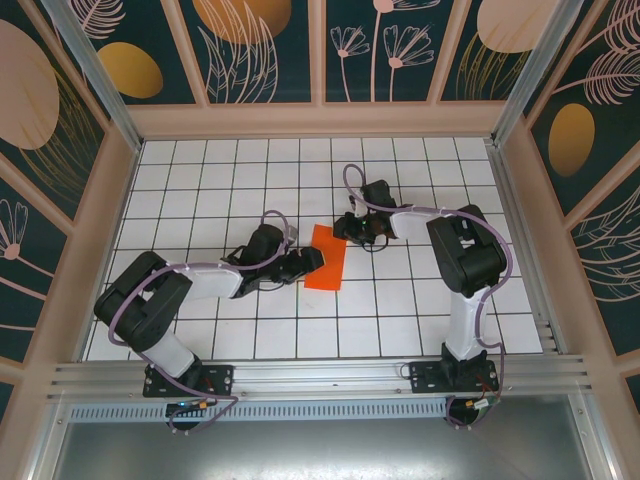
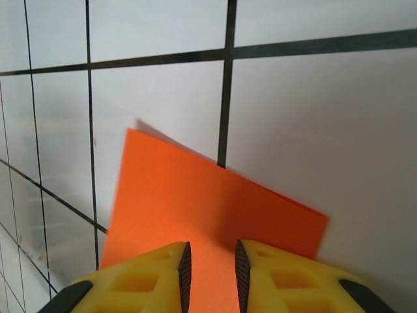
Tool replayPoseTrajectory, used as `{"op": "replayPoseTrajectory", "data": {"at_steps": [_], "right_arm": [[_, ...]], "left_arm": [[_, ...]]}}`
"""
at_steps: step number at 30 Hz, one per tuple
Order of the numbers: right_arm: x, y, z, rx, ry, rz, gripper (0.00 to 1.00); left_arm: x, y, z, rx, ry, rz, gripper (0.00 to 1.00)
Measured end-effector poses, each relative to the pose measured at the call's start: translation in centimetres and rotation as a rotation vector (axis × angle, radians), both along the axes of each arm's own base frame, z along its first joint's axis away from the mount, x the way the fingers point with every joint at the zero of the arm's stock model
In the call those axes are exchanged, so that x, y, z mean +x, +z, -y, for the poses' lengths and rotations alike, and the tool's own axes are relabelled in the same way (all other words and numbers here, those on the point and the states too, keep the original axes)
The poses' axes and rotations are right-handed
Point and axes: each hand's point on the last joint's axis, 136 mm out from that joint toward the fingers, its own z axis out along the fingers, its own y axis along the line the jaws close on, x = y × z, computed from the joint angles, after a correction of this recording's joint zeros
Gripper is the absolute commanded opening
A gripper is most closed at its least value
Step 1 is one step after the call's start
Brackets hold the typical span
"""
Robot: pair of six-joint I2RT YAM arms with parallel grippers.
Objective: Fold a paper plane with a square sheet of paper (pick it up from the middle)
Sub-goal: Fold the triangle a second time at the center of the table.
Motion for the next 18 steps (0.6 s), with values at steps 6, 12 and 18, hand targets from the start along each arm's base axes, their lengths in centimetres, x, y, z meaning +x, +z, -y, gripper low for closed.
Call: {"op": "replayPoseTrajectory", "data": {"at_steps": [6, 12, 18], "right_arm": [[-0.5, 0.2, -0.4, 0.020, 0.051, 0.006, 0.27], [-0.7, 0.4, -0.7, 0.034, 0.064, -0.001, 0.27], [-1.0, 1.3, 0.0, 0.007, 0.042, 0.006, 0.27]], "left_arm": [[1.1, -1.0, -0.4, 0.002, -0.012, 0.011, 0.59], [1.0, -2.2, -0.3, 0.002, -0.030, -0.017, 0.38], [1.0, -2.0, -0.2, -0.006, -0.032, -0.019, 0.23]]}}
